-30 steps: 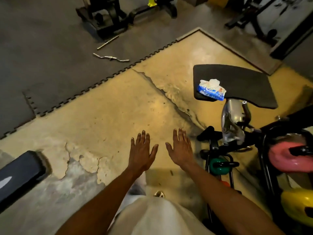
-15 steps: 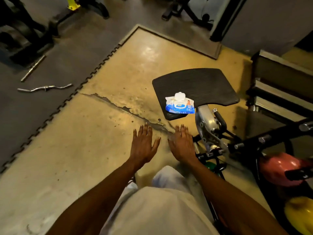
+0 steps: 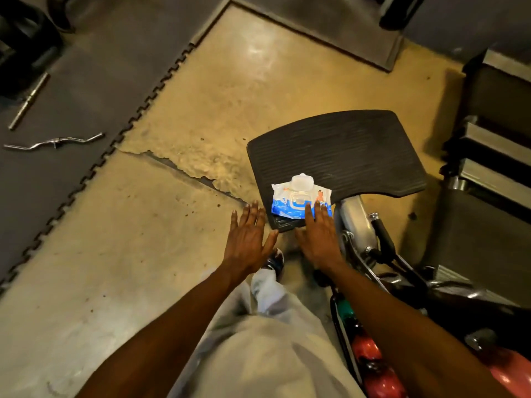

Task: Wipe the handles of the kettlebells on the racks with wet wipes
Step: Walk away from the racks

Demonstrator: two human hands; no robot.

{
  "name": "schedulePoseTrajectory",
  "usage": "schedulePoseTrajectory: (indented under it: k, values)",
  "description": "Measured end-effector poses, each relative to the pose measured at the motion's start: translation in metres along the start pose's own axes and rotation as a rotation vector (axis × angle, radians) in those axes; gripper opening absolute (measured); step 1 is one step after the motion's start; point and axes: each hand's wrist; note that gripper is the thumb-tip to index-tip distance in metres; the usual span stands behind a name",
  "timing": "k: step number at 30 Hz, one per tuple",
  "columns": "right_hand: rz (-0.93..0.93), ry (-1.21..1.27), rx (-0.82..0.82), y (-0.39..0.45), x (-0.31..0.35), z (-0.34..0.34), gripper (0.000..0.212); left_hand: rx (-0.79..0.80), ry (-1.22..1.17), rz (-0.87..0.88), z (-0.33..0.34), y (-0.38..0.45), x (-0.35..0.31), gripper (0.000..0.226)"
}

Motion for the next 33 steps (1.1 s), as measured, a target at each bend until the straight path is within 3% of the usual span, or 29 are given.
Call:
schedulePoseTrajectory:
  k: [6,19,23,29,33]
  values:
    - [0.017,-0.025,0.068,0.073,-0.007,0.004,0.082,0.070,-0.031,-0.015,0.004,0.063,-0.003,0.078]
    - [0.059,-0.171,0.066,0.180,-0.026,0.018,0.105,0.152,-0.066,0.114,0.055,0.151,-0.002,0.081]
    - [0.056,-0.189,0.076,0.182,-0.024,0.017,0.096,0.188,-0.084,0.102,0.062,0.154,-0.002,0.080]
    - [-0.026,-0.039,-0.102,0.159,-0.033,0.024,0.071,0.173,-0.039,0.155,0.063,0.164,-0.005,0.081]
    - [-0.087,0.056,-0.166,0.135,-0.044,0.037,0.068,0.237,-0.025,0.180,0.065,0.167,-0.006,0.084]
Point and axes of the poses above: each hand's wrist, its own y-axis towards the middle knuckle, its own z-axis out of the palm, x = y × z, and after that the axes turned 6 degrees about z, right-handed
